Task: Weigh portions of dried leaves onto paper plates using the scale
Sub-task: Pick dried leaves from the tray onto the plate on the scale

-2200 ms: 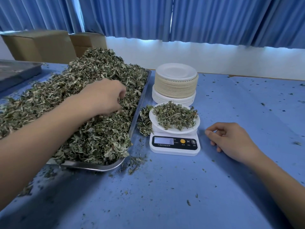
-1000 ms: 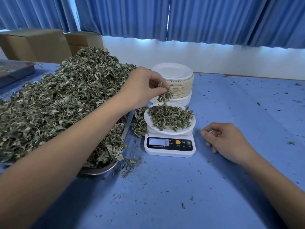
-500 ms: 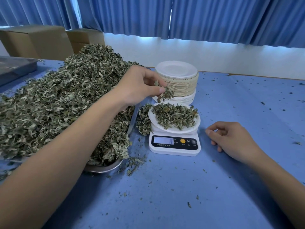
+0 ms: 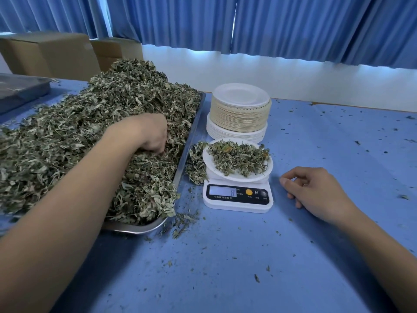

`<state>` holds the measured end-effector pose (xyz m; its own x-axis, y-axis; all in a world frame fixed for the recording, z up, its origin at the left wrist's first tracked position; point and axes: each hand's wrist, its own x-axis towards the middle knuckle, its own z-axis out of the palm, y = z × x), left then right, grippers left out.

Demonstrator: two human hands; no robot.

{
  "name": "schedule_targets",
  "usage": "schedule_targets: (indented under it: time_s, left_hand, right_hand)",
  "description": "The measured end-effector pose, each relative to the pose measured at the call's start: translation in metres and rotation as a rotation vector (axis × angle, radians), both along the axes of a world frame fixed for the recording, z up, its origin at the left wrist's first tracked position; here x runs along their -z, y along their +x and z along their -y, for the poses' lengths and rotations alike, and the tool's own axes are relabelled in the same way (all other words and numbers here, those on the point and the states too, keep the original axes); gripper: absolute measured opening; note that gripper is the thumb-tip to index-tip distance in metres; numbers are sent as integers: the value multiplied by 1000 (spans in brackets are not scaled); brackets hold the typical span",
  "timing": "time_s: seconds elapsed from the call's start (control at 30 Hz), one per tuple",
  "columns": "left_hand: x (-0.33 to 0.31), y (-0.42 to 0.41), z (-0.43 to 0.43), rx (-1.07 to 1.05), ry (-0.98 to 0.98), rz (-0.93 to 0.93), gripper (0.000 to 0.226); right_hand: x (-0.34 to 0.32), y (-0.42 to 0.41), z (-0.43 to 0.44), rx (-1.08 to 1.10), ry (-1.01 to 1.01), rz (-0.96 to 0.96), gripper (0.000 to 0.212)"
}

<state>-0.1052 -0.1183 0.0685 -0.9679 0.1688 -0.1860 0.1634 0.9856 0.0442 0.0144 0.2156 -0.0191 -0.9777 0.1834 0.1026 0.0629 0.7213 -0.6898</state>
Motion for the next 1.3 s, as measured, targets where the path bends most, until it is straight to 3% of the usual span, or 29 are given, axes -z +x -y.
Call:
schedule_targets:
  time_s: [0.13, 0.27, 0.4, 0.47, 0.73, 1.03, 1.3]
  left_hand:
    - [-6, 5, -2, -20, 17, -106, 22]
    - [-19, 8, -4, 10, 198, -284, 21]
    - [-23, 22, -19, 240, 559, -181, 14]
    - [-18, 27, -30, 304, 627, -146, 13]
    - [5, 18, -52, 347, 450, -307, 9]
    - [26, 13, -66, 392, 657, -336, 24]
    - [35, 13, -69, 445, 583, -313, 6]
  right_hand:
    - [-1, 1, 1, 2, -12, -2, 17]
    - [-2, 1, 2, 2, -4, 3, 18]
    - [-3, 3, 2, 0, -9, -1, 17]
    - [-3, 3, 2, -1, -8, 0, 17]
    - [-2, 3, 1, -4, -9, -5, 18]
    - [-2, 2, 1, -6, -7, -8, 18]
    - [-2, 2, 1, 2, -6, 3, 18]
